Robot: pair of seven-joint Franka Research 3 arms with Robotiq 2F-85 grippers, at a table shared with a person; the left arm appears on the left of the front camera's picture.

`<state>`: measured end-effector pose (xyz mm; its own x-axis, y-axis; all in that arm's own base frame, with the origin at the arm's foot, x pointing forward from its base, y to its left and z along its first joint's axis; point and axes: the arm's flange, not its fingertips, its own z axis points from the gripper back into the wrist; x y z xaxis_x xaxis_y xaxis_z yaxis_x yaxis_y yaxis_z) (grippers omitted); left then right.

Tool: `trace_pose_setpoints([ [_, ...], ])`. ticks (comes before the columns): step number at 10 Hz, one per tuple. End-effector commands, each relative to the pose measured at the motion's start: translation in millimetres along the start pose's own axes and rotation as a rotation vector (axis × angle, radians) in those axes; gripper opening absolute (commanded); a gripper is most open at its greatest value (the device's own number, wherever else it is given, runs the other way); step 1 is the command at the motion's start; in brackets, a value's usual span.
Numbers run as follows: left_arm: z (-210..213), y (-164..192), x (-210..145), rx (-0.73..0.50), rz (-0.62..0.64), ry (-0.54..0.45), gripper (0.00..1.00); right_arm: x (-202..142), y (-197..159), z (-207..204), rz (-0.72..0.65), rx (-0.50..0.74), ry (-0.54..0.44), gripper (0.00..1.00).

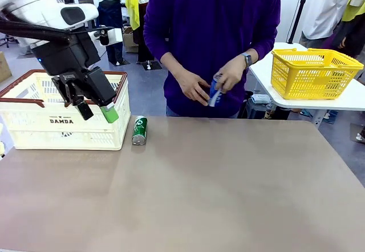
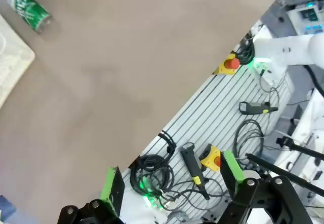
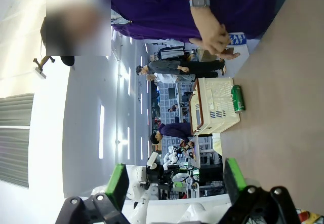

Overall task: Place the drinks into the Shopping basket.
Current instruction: Pick up one drink and place it into the Shopping basket.

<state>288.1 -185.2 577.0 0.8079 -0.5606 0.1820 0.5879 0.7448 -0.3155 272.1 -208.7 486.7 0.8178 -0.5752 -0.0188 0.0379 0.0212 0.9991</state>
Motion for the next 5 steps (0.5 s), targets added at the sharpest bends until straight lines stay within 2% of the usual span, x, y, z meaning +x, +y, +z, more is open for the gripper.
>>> trace_pose_setpoints([
  [1,-11,6,-1,-0.034,0.111,-0.048,1.0,-1,6,1,-0.014,0.006,0.004,1.0],
  [2,-20,11,22,0.002,0.236,-0.098,1.0,-1,6,1,-0.014,0.006,0.004,1.0],
  [3,-28,9,52,0.028,0.268,-0.122,1.0,-1,6,1,-0.014,0.006,0.004,1.0],
  [4,-38,6,92,0.094,0.359,-0.151,1.0,-1,6,1,-0.014,0.006,0.004,1.0],
  [5,-50,4,124,0.158,0.394,-0.127,1.0,-1,6,1,-0.014,0.006,0.004,1.0],
])
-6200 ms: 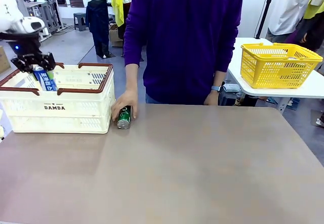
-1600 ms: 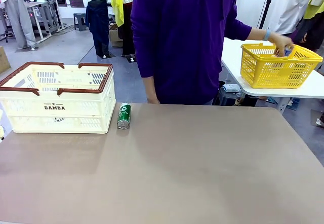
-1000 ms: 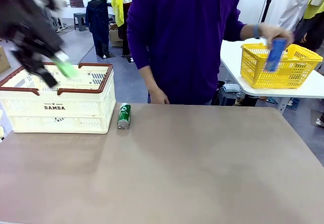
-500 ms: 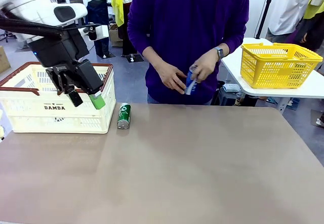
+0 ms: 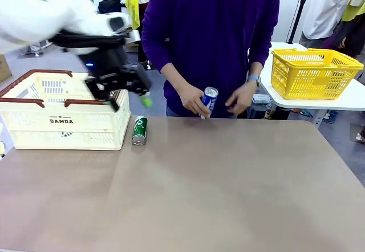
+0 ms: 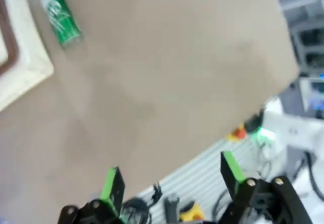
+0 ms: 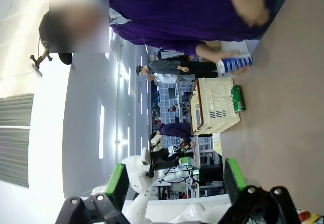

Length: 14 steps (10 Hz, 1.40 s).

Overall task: Place the drinks into the Shopping basket.
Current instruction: Pick up one drink and place it into the Shopping basket.

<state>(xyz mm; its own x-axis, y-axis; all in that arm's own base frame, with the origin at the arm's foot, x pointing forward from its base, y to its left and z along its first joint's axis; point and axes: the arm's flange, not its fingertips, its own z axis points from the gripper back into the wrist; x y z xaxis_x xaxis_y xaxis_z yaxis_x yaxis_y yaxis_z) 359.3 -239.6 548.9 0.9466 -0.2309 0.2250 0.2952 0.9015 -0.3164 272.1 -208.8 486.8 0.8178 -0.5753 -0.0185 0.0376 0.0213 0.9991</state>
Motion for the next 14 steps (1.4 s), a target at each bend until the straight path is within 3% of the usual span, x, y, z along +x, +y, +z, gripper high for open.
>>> trace_pose_setpoints([
  [1,-29,-28,63,0.163,0.138,-0.006,1.0,-1,6,1,-0.015,0.006,0.004,1.0],
  [2,-41,-29,91,0.194,0.171,-0.009,1.0,-1,6,1,-0.015,0.006,0.004,1.0],
  [3,-30,-16,100,0.076,0.167,0.076,1.0,-1,6,1,-0.015,0.006,0.004,1.0],
  [4,13,20,74,-0.116,0.036,0.211,1.0,-1,6,1,-0.015,0.006,0.004,1.0],
  [5,63,71,34,-0.186,0.101,0.176,1.0,-1,6,1,-0.015,0.006,0.004,1.0],
  [6,109,127,-11,-0.219,0.255,0.086,1.0,-1,6,1,-0.015,0.006,0.004,1.0],
  [8,162,213,-70,-0.307,0.421,0.04,1.0,-1,6,1,-0.015,0.006,0.004,1.0],
  [9,165,238,-84,-0.407,0.363,0.084,1.0,-1,6,1,-0.015,0.006,0.004,1.0],
  [12,153,297,-121,-0.642,0.363,0.067,1.0,-1,6,1,-0.015,0.006,0.004,1.0],
  [14,138,287,-106,-0.622,0.365,0.112,1.0,-1,6,1,-0.015,0.006,0.004,1.0],
])
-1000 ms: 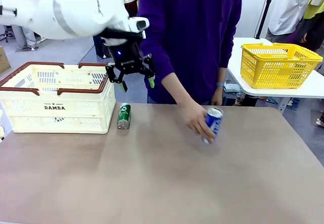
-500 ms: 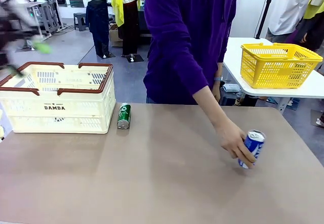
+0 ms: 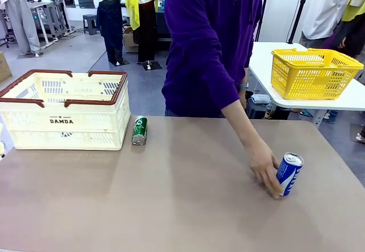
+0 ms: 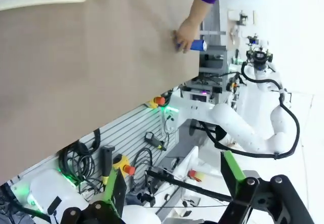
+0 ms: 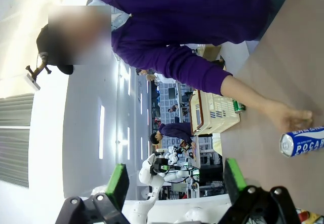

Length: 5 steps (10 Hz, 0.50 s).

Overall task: Place the drinks into the Shopping basket.
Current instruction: Pick up one drink and place it into the Shopping basket.

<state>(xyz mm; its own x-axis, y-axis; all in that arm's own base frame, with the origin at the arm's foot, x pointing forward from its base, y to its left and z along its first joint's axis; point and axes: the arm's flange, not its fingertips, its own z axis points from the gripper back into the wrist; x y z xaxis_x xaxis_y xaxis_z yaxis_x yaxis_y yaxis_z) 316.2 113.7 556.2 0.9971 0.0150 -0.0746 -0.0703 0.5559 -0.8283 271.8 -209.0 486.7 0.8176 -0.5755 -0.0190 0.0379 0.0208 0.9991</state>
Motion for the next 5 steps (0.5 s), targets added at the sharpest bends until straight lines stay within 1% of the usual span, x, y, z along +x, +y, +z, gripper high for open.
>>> trace_pose_setpoints([
  [1,-30,-31,23,0.052,-0.024,0.068,1.0,-1,6,1,-0.014,0.006,0.004,1.0],
  [2,-50,-50,43,0.103,-0.007,0.083,1.0,-1,6,1,-0.014,0.006,0.004,1.0],
  [3,-74,-78,59,0.196,0.024,0.086,1.0,-1,6,1,-0.014,0.006,0.004,1.0],
  [4,-99,-109,70,0.283,0.024,0.09,1.0,-1,6,1,-0.014,0.006,0.004,1.0],
  [5,-134,-140,80,0.422,0.038,0.082,1.0,-1,6,1,-0.014,0.006,0.004,1.0],
])
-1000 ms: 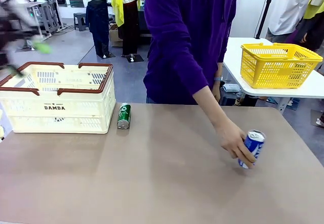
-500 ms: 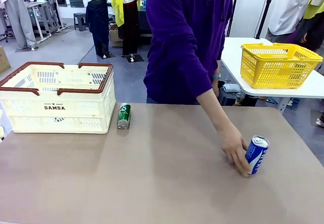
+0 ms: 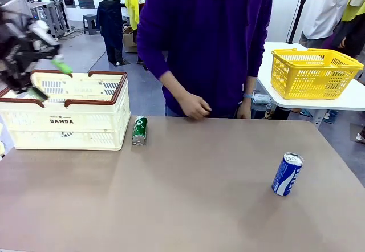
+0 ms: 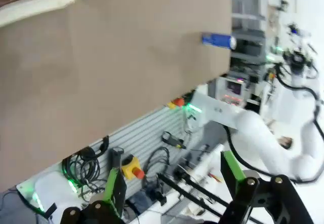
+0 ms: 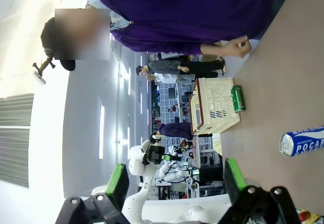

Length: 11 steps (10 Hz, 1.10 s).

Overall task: Place the drinks into the Shopping basket.
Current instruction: Pick up one drink and place it into the Shopping basket.

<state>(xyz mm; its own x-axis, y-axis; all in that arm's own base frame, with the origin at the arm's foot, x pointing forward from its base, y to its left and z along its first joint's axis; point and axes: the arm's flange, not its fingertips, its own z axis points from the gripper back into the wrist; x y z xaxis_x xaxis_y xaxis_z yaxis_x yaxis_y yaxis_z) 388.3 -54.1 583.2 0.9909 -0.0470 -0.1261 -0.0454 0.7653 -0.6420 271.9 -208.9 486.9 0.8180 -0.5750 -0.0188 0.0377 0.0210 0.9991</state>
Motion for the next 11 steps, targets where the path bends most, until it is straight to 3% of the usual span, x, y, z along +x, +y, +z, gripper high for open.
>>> trace_pose_setpoints([
  [1,-35,-59,29,0.274,0.045,0.01,1.0,-1,6,1,-0.014,0.006,0.003,1.0],
  [2,-72,-92,51,0.426,0.081,-0.025,1.0,-1,6,1,-0.014,0.006,0.003,1.0],
  [4,-129,-125,86,0.568,0.124,-0.096,1.0,-1,6,1,-0.014,0.006,0.003,1.0],
  [6,-188,-130,120,0.608,0.106,-0.216,1.0,-1,6,1,-0.014,0.006,0.003,1.0],
  [8,-219,-109,161,0.62,0.086,-0.285,1.0,-1,6,1,-0.014,0.006,0.003,1.0],
  [11,-221,-111,144,0.608,0.063,-0.247,1.0,-1,6,1,-0.014,0.006,0.003,1.0],
])
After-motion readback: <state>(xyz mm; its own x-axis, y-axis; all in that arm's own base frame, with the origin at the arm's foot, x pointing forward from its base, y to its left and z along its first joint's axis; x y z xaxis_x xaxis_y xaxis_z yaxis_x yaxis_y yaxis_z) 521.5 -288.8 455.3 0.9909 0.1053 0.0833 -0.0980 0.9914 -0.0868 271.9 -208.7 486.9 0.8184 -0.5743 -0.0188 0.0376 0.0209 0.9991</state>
